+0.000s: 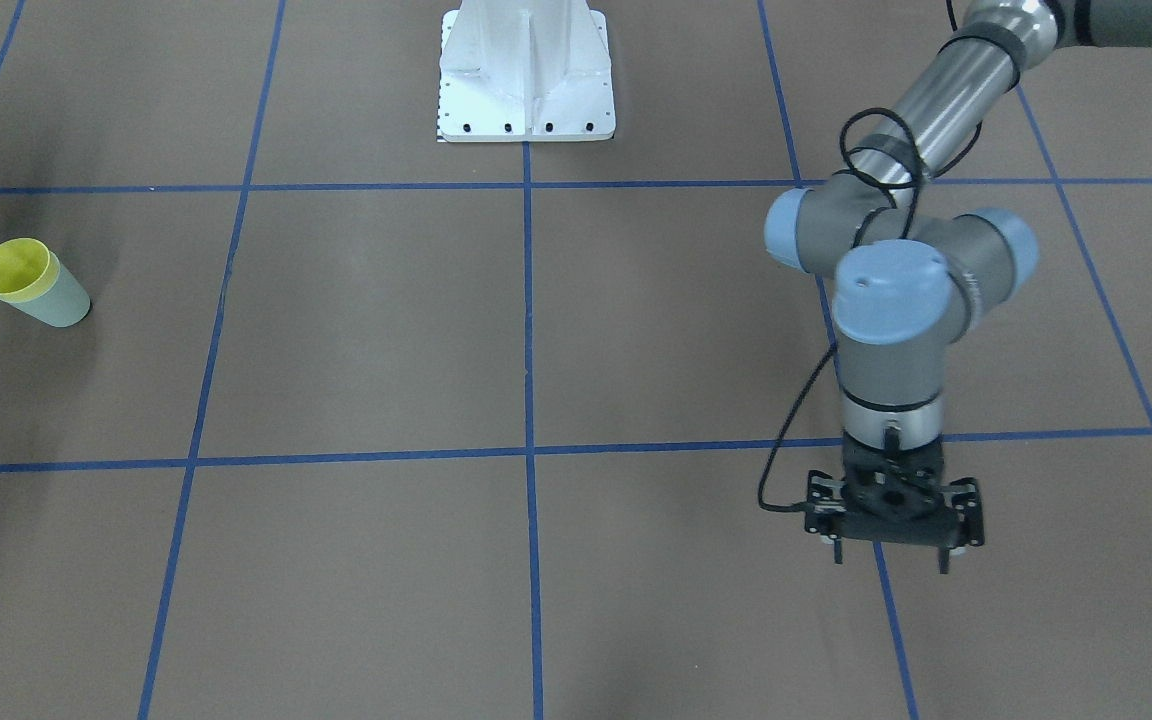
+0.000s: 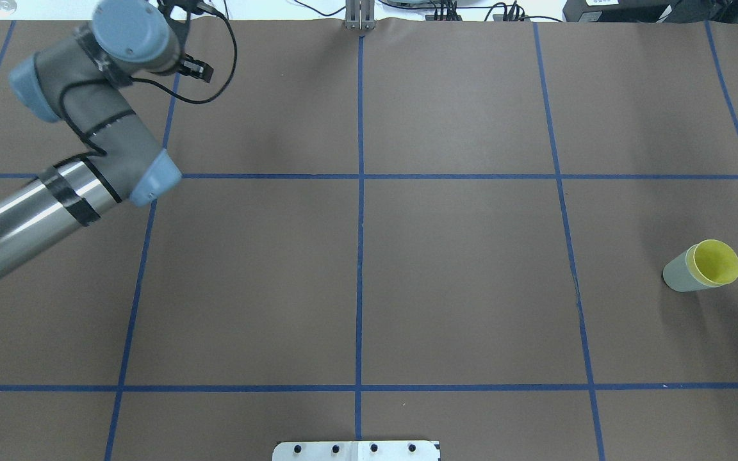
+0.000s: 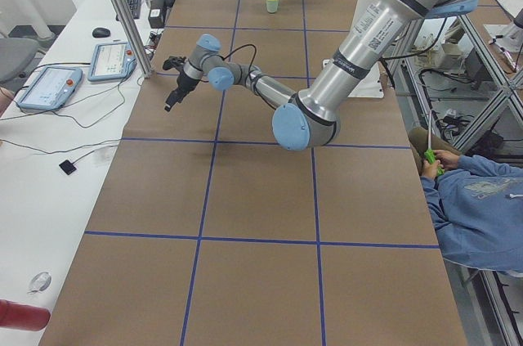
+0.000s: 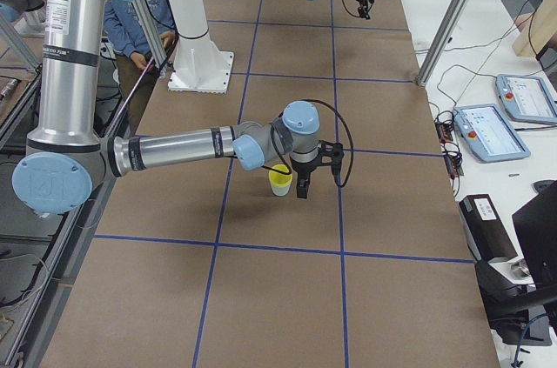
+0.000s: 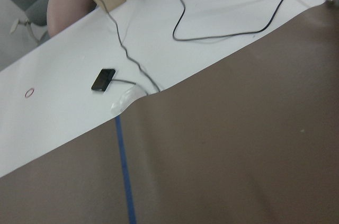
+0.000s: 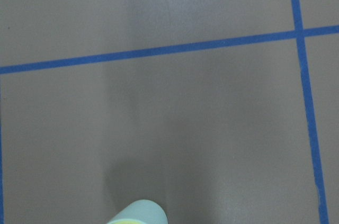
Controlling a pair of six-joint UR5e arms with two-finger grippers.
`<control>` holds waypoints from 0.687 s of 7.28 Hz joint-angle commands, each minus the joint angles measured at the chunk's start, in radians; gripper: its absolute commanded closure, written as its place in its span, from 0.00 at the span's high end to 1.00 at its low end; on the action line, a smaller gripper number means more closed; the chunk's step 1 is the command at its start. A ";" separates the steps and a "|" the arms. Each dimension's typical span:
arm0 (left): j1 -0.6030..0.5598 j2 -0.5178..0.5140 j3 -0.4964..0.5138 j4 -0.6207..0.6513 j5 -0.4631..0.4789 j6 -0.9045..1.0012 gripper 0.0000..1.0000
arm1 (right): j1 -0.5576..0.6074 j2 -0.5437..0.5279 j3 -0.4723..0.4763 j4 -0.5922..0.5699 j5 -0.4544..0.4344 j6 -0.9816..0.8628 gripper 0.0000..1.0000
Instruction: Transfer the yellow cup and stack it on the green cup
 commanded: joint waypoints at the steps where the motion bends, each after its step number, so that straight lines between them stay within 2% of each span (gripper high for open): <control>1: -0.342 0.140 -0.078 0.050 -0.641 0.006 1.00 | 0.073 0.116 -0.005 -0.218 0.004 -0.166 1.00; 2: -0.398 0.259 -0.192 0.052 -0.638 0.099 1.00 | 0.098 0.124 -0.003 -0.251 0.006 -0.197 1.00; 3: -0.452 0.396 -0.266 0.058 -0.597 0.374 1.00 | 0.115 0.124 -0.002 -0.254 0.009 -0.216 1.00; 5: -0.555 0.554 -0.295 0.144 -0.545 0.637 1.00 | 0.136 0.106 -0.003 -0.254 0.009 -0.257 1.00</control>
